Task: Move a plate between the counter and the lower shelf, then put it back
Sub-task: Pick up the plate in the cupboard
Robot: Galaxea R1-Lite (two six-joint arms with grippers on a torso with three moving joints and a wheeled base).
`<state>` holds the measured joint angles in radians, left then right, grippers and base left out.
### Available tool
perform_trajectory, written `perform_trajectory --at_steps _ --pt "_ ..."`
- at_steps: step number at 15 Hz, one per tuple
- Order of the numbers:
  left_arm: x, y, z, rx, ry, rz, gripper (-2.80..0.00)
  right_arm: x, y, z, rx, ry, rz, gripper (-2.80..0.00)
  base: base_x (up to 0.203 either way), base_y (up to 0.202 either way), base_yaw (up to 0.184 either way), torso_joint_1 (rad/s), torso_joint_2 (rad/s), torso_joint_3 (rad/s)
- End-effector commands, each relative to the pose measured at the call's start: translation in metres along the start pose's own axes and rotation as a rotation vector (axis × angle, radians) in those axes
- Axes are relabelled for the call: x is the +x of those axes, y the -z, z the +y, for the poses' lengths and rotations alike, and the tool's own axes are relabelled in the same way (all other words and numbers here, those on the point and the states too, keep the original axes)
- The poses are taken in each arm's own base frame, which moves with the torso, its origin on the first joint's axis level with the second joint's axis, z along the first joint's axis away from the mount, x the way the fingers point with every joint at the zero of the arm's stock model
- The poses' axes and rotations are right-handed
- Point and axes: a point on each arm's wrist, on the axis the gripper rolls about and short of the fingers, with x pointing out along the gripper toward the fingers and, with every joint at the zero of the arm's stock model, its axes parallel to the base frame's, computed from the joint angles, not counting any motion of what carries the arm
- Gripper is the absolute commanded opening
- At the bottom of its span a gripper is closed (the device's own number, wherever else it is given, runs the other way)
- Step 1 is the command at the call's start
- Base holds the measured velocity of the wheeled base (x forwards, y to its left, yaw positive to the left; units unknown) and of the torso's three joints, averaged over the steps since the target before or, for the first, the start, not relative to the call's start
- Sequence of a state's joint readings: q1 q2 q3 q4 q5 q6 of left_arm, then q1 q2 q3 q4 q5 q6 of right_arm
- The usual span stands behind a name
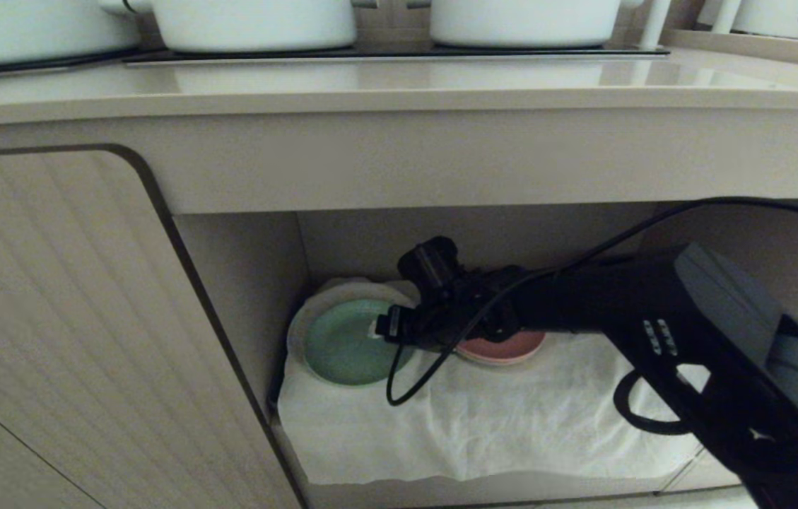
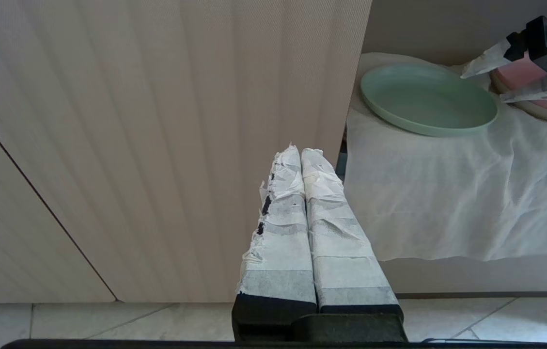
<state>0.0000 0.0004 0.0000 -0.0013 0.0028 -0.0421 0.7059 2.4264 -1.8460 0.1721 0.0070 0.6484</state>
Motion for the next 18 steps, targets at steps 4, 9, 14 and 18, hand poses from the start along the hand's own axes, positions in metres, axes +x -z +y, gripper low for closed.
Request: perform_trajectory --at_steps 4,9,14,18 --pt "0.0 0.0 0.0 -0.001 0.0 -0.001 -2.8 0.004 0.002 -0.001 0.003 0.001 0.004 0.0 0.0 0.0 0.0 0.0 0.0 0.0" --pt "0.0 0.0 0.0 -0.001 0.0 -0.001 -2.8 0.008 0.005 -0.002 0.002 0.004 0.009 0.0 0.0 0.0 0.0 0.0 0.0 0.0" --pt "0.0 0.0 0.0 -0.001 0.0 -0.001 -2.8 0.012 0.005 0.003 0.001 -0.008 0.004 0.0 0.0 0.0 0.0 0.0 0.0 0.0" --pt "0.0 0.0 0.0 -0.001 0.0 -0.001 -2.8 0.015 0.006 0.008 -0.006 -0.02 0.0 0.0 0.0 0.0 0.0 0.0 0.0 0.0"
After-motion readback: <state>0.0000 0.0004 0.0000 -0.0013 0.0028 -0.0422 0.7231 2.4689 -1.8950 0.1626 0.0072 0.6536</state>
